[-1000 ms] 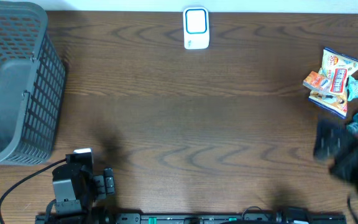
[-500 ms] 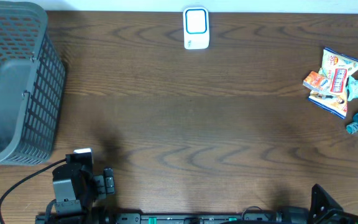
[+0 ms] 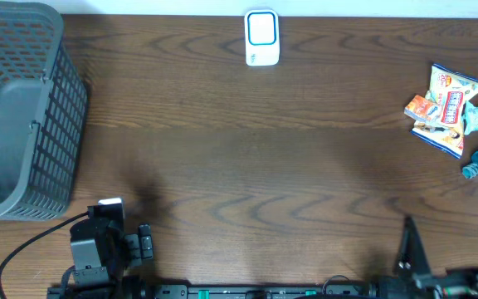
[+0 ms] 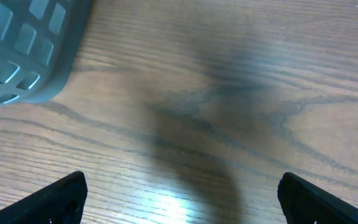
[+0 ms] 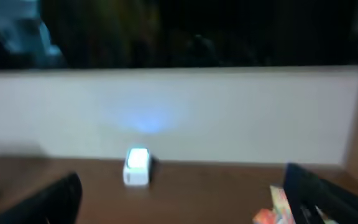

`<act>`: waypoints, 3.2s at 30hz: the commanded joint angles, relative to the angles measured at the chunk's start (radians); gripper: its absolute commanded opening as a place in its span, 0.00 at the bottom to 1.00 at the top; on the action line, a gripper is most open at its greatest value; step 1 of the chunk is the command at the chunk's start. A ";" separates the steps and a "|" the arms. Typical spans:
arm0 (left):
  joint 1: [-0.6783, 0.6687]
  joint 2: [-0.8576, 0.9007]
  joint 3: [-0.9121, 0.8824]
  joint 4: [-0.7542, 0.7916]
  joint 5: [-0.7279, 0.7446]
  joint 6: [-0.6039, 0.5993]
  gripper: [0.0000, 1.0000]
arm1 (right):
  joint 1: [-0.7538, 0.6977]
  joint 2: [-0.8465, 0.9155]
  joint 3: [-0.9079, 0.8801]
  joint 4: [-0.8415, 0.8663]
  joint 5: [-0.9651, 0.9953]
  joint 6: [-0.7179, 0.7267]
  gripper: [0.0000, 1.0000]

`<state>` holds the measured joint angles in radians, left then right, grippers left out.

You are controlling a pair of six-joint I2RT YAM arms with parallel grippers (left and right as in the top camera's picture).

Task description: Scan the item barcode

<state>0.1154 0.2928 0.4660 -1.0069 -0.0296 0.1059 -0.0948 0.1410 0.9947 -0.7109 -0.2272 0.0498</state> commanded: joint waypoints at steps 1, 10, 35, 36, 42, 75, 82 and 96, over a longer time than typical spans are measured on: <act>-0.003 -0.001 0.000 -0.002 -0.005 0.009 0.98 | 0.005 -0.048 -0.188 0.135 -0.137 -0.051 0.99; -0.003 -0.001 0.000 -0.002 -0.005 0.009 0.98 | 0.005 -0.137 -0.632 0.612 -0.175 -0.024 0.99; -0.003 -0.001 0.000 -0.002 -0.005 0.009 0.98 | 0.011 -0.136 -0.990 0.814 -0.024 0.024 0.99; -0.003 -0.001 0.000 -0.002 -0.005 0.009 0.98 | 0.011 -0.136 -0.990 0.782 -0.011 0.024 0.99; -0.003 -0.001 0.000 -0.002 -0.005 0.009 0.98 | 0.011 -0.136 -0.989 0.650 0.057 0.023 0.99; -0.017 -0.008 -0.001 0.007 0.023 -0.010 0.98 | 0.011 -0.135 -0.989 0.650 0.057 0.024 0.99; -0.108 -0.053 -0.063 0.416 0.263 -0.034 0.98 | 0.011 -0.135 -0.989 0.650 0.057 0.024 0.99; -0.126 -0.272 -0.397 0.921 0.298 -0.007 0.98 | 0.011 -0.135 -0.989 0.650 0.057 0.024 0.99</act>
<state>-0.0078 0.0444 0.0952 -0.1192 0.2573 0.0799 -0.0891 0.0120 0.0071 -0.0563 -0.1822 0.0608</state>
